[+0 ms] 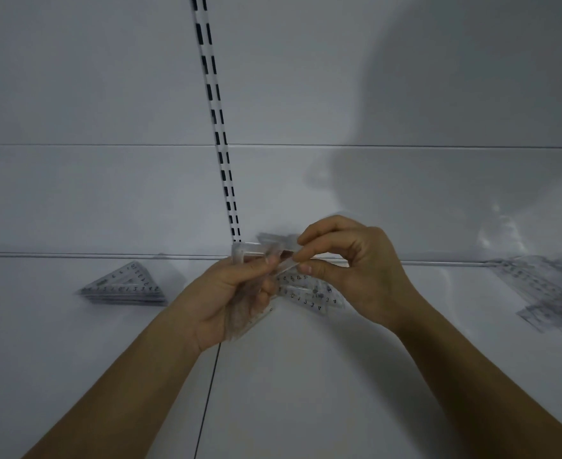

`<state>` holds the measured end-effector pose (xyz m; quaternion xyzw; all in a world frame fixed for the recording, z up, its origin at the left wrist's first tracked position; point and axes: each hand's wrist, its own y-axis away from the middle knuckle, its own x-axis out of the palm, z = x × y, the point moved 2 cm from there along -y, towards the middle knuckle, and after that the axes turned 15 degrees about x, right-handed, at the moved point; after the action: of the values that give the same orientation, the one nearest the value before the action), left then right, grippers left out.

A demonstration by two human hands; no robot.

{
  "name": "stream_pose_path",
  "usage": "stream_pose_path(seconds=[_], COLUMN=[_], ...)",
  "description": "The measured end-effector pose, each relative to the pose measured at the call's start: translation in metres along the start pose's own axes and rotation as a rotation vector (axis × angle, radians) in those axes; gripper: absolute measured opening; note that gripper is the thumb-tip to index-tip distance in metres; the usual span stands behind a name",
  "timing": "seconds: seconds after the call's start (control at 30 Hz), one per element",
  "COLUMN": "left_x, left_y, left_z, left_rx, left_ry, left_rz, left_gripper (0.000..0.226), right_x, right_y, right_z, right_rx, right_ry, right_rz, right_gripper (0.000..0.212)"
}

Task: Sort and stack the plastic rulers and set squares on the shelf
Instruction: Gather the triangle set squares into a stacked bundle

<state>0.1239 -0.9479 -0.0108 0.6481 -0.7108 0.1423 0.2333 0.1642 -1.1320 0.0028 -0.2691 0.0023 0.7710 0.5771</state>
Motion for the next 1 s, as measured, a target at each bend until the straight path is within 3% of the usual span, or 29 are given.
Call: stream_pose_path(seconds=[0.17, 0.27, 0.33, 0.5, 0.53, 0.67, 0.77, 1.0], left_x=[0.001, 0.001, -0.001, -0.012, -0.016, -0.026, -0.026, -0.027], left_y=[0.008, 0.010, 0.011, 0.012, 0.012, 0.014, 0.015, 0.015], left_z=[-0.005, -0.012, -0.021, -0.040, -0.045, -0.057, -0.058, -0.056], left_rx=[-0.014, 0.046, 0.126, 0.254, 0.286, 0.370, 0.366, 0.345], left_ry=[-0.036, -0.014, -0.016, 0.118, 0.140, 0.209, 0.234, 0.251], left_rz=[0.077, 0.129, 0.153, 0.082, 0.050, -0.034, -0.020, 0.013], left_gripper=[0.033, 0.050, 0.053, 0.013, 0.014, 0.039, 0.045, 0.043], right_x=[0.009, 0.013, 0.018, 0.047, 0.051, 0.075, 0.085, 0.073], right_y=[0.004, 0.004, 0.005, 0.002, -0.001, -0.006, -0.008, -0.013], right_z=[-0.003, -0.002, 0.000, 0.013, 0.016, 0.021, 0.026, 0.002], right_rx=[-0.016, 0.015, 0.102, 0.122, 0.163, 0.285, 0.319, 0.344], right_ry=[0.080, 0.092, 0.057, 0.216, 0.244, 0.824, 1.005, 0.891], right_rz=[0.058, -0.051, -0.113, 0.031, 0.029, 0.269, 0.321, 0.176], right_gripper=[0.018, 0.034, 0.032, 0.048, 0.048, 0.054, 0.065, 0.040])
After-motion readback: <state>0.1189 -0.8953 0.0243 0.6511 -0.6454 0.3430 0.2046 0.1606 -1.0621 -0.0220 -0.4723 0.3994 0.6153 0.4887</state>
